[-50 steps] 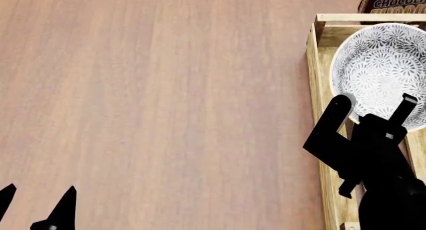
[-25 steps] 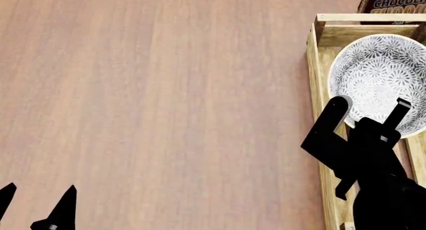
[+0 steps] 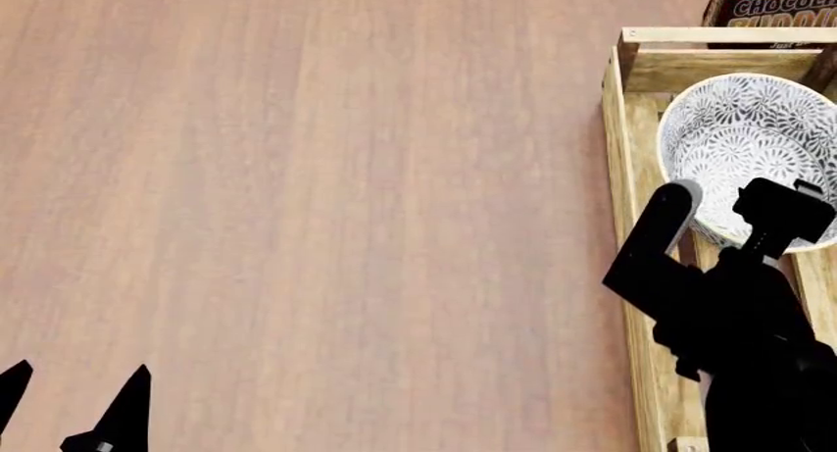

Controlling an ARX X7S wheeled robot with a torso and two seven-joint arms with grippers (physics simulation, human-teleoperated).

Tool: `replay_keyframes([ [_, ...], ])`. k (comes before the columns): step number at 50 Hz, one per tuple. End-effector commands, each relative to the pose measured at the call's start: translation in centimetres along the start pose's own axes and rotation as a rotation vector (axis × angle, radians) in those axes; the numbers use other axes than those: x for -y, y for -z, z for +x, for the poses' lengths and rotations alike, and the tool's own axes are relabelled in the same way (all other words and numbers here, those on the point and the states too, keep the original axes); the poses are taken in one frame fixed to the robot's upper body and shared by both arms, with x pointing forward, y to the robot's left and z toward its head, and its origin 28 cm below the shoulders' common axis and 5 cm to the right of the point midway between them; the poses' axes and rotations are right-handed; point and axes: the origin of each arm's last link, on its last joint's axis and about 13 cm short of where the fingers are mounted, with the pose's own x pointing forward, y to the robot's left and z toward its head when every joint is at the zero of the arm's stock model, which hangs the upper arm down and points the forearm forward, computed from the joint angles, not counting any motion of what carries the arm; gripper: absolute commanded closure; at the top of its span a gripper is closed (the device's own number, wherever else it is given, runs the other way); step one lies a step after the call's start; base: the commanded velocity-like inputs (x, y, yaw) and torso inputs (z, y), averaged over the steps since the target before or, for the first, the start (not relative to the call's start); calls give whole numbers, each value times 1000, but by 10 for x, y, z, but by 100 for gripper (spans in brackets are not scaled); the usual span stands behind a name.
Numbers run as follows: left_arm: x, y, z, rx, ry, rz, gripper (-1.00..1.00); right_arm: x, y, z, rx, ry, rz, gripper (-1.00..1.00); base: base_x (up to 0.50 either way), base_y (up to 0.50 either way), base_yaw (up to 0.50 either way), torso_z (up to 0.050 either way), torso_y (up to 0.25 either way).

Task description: Pick up the bowl on the left and put it in the tray.

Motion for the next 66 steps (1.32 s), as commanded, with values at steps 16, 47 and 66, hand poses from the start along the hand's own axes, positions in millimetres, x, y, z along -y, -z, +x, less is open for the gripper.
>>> replay_keyframes([
  [16,1,-1,-1,4,0,2,-100,42,-19,-52,107,12,-25,-100,0,0,0,0,0],
  [47,2,-6,-8,51,1,38,-100,14,-32,-196,450,588,426,-100,0,0,0,0,0],
  [66,-18,38,-4,114,-52,116,-100,-106,-13,-199,377,513,1185,-100,0,0,0,0,0],
])
